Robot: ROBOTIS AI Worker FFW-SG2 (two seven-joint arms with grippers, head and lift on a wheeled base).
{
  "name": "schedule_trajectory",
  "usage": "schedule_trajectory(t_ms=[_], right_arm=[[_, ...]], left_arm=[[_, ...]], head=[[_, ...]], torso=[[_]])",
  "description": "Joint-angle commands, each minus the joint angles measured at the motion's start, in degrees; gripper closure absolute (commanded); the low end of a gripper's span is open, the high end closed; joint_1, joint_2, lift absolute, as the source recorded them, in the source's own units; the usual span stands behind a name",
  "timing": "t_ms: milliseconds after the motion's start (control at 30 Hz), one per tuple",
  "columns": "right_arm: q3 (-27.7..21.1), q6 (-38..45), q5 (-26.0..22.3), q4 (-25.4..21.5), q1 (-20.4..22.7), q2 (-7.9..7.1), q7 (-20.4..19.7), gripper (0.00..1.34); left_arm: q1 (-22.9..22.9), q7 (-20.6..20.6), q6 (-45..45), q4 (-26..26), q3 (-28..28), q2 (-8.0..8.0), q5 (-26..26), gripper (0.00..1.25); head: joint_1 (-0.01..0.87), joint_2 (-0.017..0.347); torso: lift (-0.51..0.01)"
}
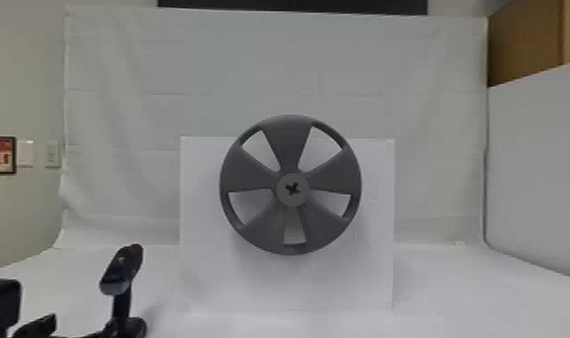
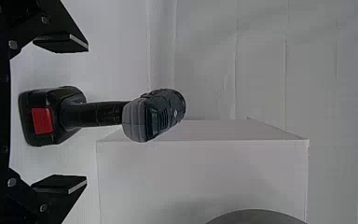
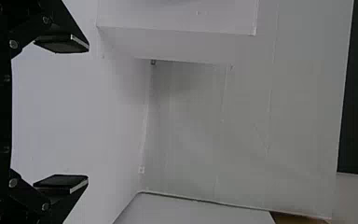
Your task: Grasp the drill and bring into the middle of wheel
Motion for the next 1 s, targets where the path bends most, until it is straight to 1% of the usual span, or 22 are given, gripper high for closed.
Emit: schedule_trajectory(t_ms=[0, 667, 967], right_arm=[[0.11, 0.00, 0.05, 0.00, 0.00, -0.03, 0.00, 0.29], [0.11, 0.00, 0.05, 0.00, 0.00, 0.06, 0.00, 0.29], [0.19, 0.00, 0.05, 0.00, -0.09, 0.06, 0.00, 0.29]], left_arm=[[-0.08, 0.00, 0.00, -0.13, 0.00, -0.04, 0.03, 0.27], [-0.08, 0.44, 0.09, -0.22, 0.00, -0.04, 0.56, 0.27], [-0.08, 6.86, 0.88, -0.66, -2.46, -0.13, 2.14, 0.27]], head=[[0.000, 0.000], [0.000, 0.000], [0.000, 0.000]], torso=[[-0.406], [-0.406], [-0.406]])
